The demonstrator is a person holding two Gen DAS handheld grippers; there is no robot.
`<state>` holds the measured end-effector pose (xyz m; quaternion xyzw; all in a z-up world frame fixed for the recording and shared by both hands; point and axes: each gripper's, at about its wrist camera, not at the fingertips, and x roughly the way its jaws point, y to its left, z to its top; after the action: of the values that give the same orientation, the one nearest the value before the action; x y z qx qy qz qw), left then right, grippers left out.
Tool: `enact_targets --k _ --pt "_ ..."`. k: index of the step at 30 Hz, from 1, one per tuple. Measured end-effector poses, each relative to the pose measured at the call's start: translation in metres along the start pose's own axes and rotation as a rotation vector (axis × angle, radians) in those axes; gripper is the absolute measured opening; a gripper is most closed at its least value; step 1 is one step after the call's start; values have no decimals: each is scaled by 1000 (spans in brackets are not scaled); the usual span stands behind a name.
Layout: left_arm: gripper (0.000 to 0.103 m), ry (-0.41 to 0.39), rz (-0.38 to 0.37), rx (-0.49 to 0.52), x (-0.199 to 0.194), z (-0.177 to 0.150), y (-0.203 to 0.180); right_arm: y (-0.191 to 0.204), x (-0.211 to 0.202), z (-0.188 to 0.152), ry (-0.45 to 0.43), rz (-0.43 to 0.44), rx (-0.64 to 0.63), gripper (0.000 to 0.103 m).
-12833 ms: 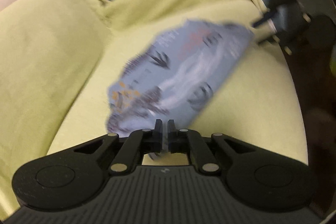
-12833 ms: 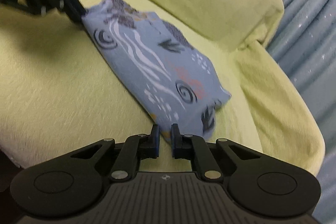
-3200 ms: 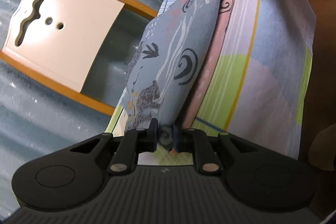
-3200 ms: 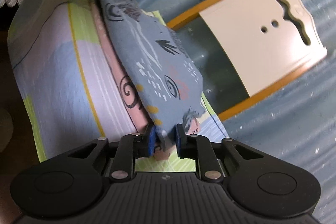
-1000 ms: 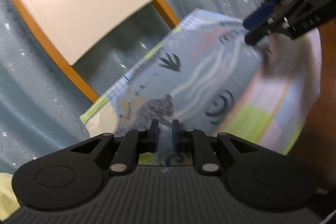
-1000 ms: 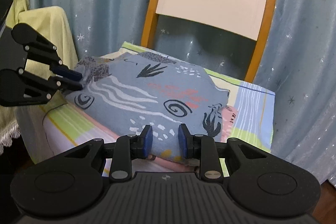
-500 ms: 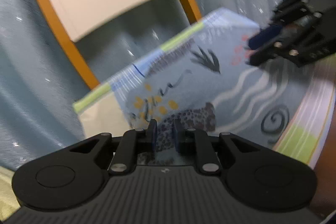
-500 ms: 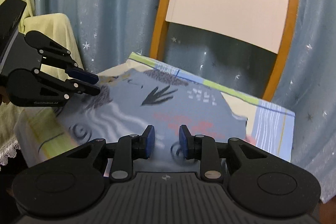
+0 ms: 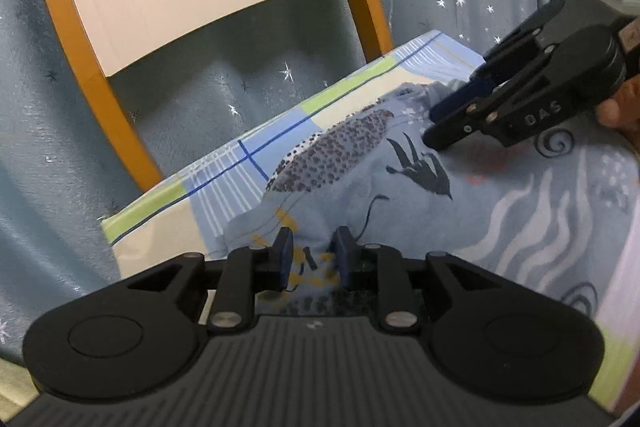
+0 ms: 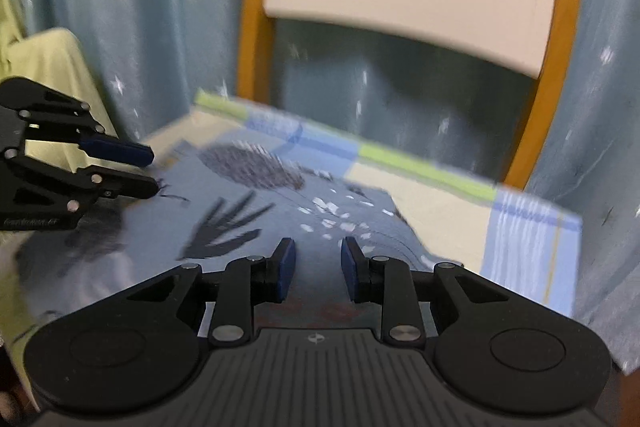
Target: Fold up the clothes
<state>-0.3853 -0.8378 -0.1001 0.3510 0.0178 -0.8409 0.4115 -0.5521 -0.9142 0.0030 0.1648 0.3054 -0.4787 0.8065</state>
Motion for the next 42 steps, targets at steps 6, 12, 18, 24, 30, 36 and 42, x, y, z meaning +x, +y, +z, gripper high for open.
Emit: enact_targets --k 6,12,18,24,30,36,42 --pt "23 -7 42 -23 -21 7 1 -22 1 7 16 52 125 27" --pt "23 -34 45 -114 -69 -21 -24 -19 -61 -20 -72 18 191 30" --pt "23 6 94 -109 -72 -42 -38 3 -93 -72 -50 -17 181 37" --pt "24 17 147 -118 -90 -48 -44 7 -120 -87 -89 -52 215 39" --pt "29 28 172 -139 -111 -51 -49 4 -129 -106 -43 -70 234 39" --pt "48 60 194 -208 -129 -55 -59 19 -157 -115 -71 -76 250 50" --pt "92 75 188 -273 -141 -63 -73 40 -171 -139 -75 -65 339 102"
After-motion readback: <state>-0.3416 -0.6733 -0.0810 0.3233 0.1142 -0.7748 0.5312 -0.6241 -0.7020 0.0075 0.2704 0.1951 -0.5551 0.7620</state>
